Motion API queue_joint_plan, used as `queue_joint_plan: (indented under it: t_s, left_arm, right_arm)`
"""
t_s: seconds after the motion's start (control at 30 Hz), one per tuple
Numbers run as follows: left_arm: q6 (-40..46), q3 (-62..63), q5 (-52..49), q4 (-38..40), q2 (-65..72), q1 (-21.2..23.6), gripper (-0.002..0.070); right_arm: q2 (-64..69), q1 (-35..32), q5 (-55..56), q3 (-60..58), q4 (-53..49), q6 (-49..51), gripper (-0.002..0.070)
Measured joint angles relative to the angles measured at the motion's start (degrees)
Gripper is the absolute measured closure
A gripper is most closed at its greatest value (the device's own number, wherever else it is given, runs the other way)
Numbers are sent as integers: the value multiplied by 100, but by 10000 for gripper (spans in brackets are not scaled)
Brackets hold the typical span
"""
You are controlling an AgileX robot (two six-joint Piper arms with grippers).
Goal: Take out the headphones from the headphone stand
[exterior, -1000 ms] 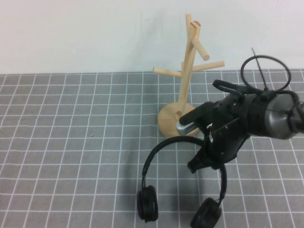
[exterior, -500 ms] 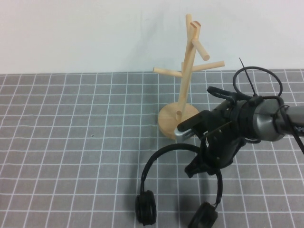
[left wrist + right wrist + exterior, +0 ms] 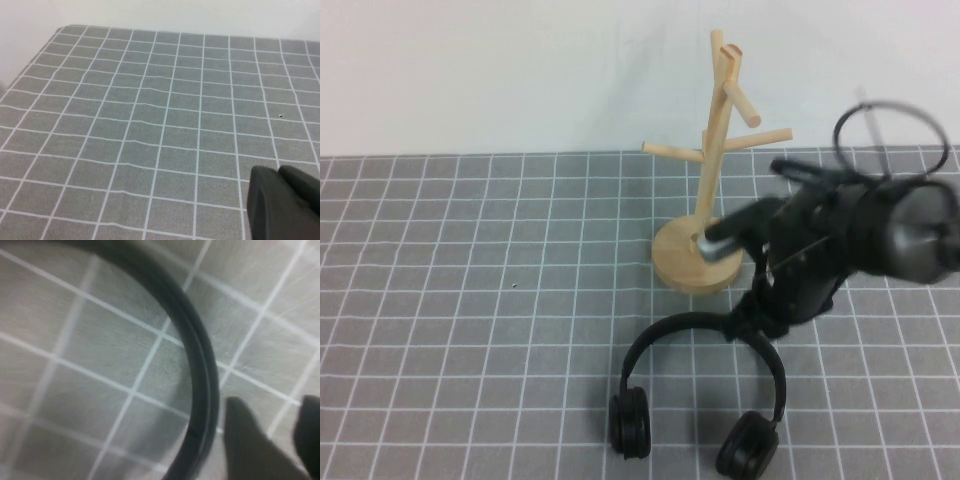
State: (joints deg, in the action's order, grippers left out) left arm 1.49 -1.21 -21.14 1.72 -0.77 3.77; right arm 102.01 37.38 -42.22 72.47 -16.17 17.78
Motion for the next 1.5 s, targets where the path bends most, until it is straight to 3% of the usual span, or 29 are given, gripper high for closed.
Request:
queue_joint_plan:
  t_s: [0.13, 0.23, 0.27, 0.4, 0.43, 0.47, 0.73, 0.93, 1.1, 1.37, 1.5]
  left_arm:
    - [0, 0, 0, 0, 0, 0, 679]
    - [0, 0, 0, 0, 0, 0, 679]
    - [0, 0, 0, 0, 0, 0, 679]
    - [0, 0, 0, 0, 0, 0, 679]
    - [0, 0, 0, 0, 0, 0, 679]
    - [0, 0, 0, 0, 0, 0, 679]
    - [0, 0, 0, 0, 0, 0, 679]
    - [0, 0, 0, 0, 0, 0, 679]
    - [0, 0, 0, 0, 0, 0, 679]
    - [0, 0, 0, 0, 0, 0, 679]
    - [0, 0, 0, 0, 0, 0, 679]
  right_arm:
    - [-991, 284, -171, -51, 0, 75, 608]
    - [-857, 331, -216, -235, 0, 311, 663]
    - [-2007, 562, -263, -294, 0, 380, 671]
    - [-2866, 832, -513, -542, 71, 608, 682]
    - [-2383, 772, -671, -564, 87, 608, 683]
    - [-3222, 863, -808, -578, 101, 608, 683]
    - [-3985, 863, -1442, -578, 134, 608, 685]
    - [-3990, 866, -1559, -749, 123, -206, 685]
    - [-5147, 245, -1101, -1598, 135, -499, 685]
    - [-7377, -1724, 1571, -4625, 382, -714, 685]
    - [-8419, -2497, 2409, -5968, 299, -714, 685]
